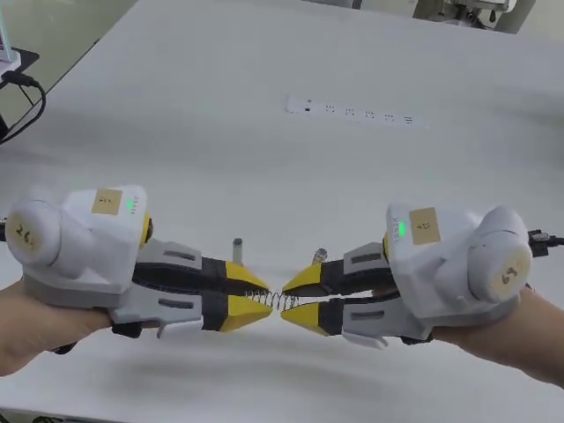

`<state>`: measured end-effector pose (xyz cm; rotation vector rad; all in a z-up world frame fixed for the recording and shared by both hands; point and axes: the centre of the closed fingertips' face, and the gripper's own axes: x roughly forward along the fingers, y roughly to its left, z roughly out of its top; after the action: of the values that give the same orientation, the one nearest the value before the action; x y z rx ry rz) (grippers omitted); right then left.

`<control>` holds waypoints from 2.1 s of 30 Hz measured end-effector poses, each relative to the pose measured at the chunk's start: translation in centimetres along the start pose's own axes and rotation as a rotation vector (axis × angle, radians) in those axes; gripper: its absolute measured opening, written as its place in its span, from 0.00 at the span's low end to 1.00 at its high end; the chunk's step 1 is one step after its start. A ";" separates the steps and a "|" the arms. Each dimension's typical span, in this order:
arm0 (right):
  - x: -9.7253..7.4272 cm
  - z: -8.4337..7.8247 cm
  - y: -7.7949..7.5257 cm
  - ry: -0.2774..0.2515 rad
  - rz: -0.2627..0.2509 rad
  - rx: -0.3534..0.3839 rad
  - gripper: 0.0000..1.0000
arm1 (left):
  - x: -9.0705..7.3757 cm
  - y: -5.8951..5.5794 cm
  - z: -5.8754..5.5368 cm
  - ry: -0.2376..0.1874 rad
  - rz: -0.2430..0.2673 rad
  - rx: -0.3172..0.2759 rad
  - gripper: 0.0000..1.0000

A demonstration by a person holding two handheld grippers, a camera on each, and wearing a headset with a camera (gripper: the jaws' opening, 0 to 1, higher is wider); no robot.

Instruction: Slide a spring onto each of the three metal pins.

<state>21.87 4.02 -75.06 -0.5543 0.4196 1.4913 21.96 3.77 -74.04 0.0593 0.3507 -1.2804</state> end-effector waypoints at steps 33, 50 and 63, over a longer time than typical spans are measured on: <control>-1.7 1.4 -0.5 -0.140 -0.016 0.145 0.06 | 0.0 0.0 0.8 -0.037 -0.005 -0.037 0.02; -1.2 4.9 -0.3 -0.199 -0.008 0.091 0.07 | 1.1 -0.2 0.0 0.014 -0.007 0.027 0.02; -0.9 5.4 0.0 -0.227 -0.016 0.063 0.07 | 0.9 -0.4 0.3 0.015 -0.008 0.069 0.02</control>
<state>21.40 6.46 -70.14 -0.3334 0.2831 1.5008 21.84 2.74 -73.90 0.1264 0.3199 -1.3006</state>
